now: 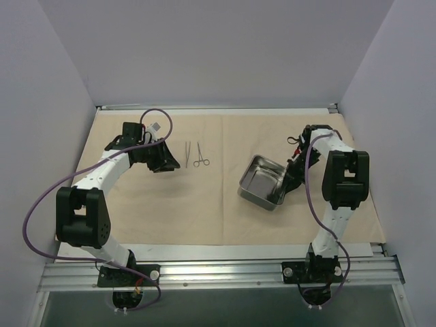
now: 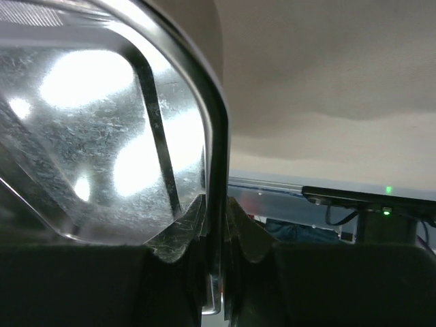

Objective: Open and lay out the surgical kit
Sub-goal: Adjust the container in the surgical kit.

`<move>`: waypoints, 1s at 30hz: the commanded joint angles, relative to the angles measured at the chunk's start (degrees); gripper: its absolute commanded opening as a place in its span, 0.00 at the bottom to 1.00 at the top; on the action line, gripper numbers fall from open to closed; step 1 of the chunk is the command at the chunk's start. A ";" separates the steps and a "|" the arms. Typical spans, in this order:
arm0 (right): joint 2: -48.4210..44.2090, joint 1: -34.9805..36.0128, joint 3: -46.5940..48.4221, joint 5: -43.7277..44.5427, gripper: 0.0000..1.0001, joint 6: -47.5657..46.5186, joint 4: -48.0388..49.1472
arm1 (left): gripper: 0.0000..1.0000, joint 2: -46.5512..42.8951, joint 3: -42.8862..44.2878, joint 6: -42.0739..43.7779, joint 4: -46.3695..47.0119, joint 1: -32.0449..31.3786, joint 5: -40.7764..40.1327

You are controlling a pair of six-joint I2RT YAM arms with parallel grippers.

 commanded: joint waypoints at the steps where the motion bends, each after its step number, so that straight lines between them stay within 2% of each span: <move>1: 1.53 -0.94 5.38 7.49 0.00 -0.98 -2.76 | 0.44 -0.45 1.64 0.53 1.17 0.78 1.02; 8: 4.96 -1.20 16.29 24.30 0.00 -1.24 4.08 | 0.44 0.61 3.04 0.62 0.73 1.05 1.20; 16: 12.43 -1.47 21.83 32.31 0.00 -7.74 8.84 | 0.44 1.75 4.71 0.26 0.47 0.96 1.64; 25: 12.69 -2.52 19.02 28.98 0.00 -9.77 12.01 | 0.44 0.78 4.45 1.06 -0.76 0.96 1.37; 26: 12.78 -2.61 19.29 29.16 0.03 -9.68 11.83 | 0.44 0.87 4.45 0.97 -0.67 1.05 1.55; 27: 12.87 -2.52 19.98 29.86 0.13 -9.25 11.57 | 0.44 0.87 4.45 1.05 -0.67 1.05 1.63; 28: 12.96 -2.52 20.60 29.86 0.19 -8.90 11.31 | 0.44 0.87 4.54 1.06 -0.67 1.05 1.64; 30: 12.61 -2.52 21.74 30.39 0.27 -8.19 10.26 | 0.44 0.96 4.63 1.23 -0.59 0.96 1.81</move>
